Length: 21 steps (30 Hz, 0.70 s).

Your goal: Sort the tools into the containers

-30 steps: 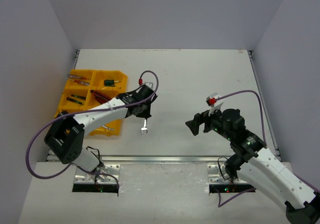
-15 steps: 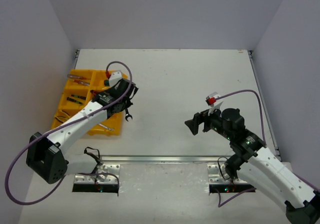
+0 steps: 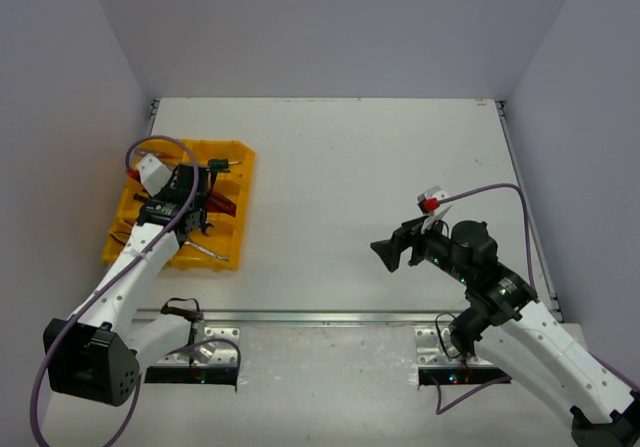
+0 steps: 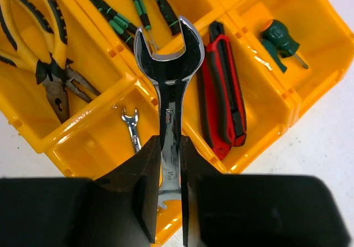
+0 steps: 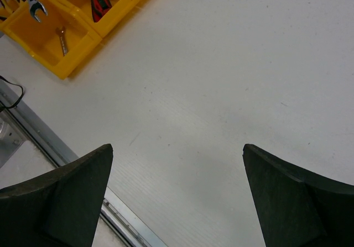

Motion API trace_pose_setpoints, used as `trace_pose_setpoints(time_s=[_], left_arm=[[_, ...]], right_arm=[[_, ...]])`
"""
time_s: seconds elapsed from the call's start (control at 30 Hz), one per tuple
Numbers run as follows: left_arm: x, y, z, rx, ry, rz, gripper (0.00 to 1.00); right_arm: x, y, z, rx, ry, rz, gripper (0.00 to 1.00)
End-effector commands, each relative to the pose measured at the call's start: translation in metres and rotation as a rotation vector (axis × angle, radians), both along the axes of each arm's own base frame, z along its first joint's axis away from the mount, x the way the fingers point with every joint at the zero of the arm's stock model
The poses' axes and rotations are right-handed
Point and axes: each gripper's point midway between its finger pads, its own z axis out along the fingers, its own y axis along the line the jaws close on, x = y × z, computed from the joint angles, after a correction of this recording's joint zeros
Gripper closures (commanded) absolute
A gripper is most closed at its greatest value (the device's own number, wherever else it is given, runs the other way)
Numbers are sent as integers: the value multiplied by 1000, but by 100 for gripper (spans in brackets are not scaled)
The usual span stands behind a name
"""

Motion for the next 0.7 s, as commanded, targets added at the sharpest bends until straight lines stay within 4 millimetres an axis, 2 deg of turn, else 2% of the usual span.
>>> trace_pose_setpoints(time_s=[0.0,0.17,0.43,0.47,0.5,0.63,0.67], left_arm=[[1,10,0,-17,-73,89,100],[-10,17,-11,-3,-68,136,100],[-21,9,-45,-61,-44,124,100],[-22,8,-47,-68,-48,119,92],[-22,7,-47,-75,-54,112,80],[-21,3,-38,-102,-102,91,11],[-20,1,-32,-109,-114,79,0]], right_arm=[[0,3,8,23,-35,16,1],[0,4,8,28,-37,19,1],[1,5,6,27,-27,17,1],[1,5,6,27,-27,17,1],[1,5,5,25,-27,17,1],[4,2,6,6,-29,-1,1],[4,0,6,3,-30,-7,1]])
